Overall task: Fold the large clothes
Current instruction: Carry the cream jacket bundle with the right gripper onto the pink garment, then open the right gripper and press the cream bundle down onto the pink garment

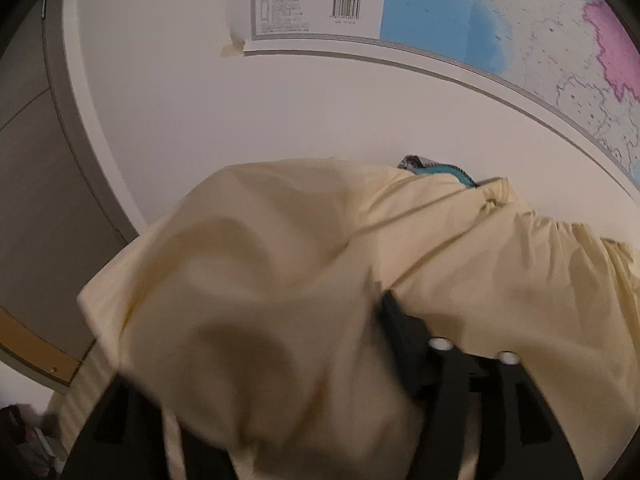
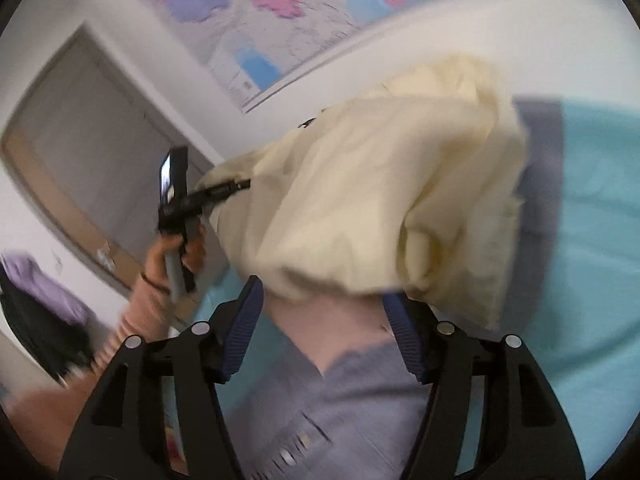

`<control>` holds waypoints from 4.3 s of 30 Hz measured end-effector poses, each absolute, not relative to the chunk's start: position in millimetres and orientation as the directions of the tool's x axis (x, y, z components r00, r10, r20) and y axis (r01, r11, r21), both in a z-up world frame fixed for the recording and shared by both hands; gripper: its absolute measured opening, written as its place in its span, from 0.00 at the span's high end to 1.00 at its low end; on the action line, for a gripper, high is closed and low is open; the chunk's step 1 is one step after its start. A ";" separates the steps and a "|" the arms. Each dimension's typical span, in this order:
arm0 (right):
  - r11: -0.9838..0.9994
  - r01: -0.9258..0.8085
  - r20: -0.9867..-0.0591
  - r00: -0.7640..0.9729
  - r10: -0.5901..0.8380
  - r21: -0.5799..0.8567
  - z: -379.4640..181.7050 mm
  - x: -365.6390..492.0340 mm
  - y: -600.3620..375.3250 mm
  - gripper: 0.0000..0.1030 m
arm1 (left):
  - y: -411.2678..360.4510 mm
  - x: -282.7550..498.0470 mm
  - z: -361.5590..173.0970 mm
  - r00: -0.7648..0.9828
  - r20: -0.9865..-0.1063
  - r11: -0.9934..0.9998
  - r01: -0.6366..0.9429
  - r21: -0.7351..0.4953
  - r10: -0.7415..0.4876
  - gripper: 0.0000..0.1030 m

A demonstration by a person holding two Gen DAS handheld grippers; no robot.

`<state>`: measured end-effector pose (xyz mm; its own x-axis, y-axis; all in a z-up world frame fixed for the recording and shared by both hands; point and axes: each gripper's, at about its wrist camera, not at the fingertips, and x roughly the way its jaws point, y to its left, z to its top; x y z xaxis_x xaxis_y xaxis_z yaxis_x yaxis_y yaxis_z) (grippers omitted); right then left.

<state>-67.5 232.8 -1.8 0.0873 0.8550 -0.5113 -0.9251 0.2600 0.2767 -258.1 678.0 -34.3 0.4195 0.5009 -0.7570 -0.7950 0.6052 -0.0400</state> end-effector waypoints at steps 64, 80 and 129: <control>0.346 -0.935 -0.594 0.233 0.770 0.082 -36.8 -59.5 303.0 0.40 | 443.1 -224.4 -29.8 0.628 -0.670 0.817 -0.574 -0.058 0.395 0.08; 0.366 -0.928 -0.533 0.275 0.800 0.071 -21.4 -76.0 262.4 0.35 | 411.1 -232.7 -38.0 0.625 -0.680 0.797 -0.595 -0.100 0.382 0.08; 0.380 -0.923 -0.392 0.372 0.842 -0.059 35.9 -68.0 228.3 0.67 | 439.4 -220.8 -7.8 0.635 -0.612 0.793 -0.609 -0.022 0.472 0.08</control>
<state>-68.0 228.3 35.9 0.3715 0.8418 -0.3916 -0.9231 0.3799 -0.0593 -220.8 439.4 -7.8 0.6353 0.4716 -0.6115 -0.6094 0.7926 -0.0219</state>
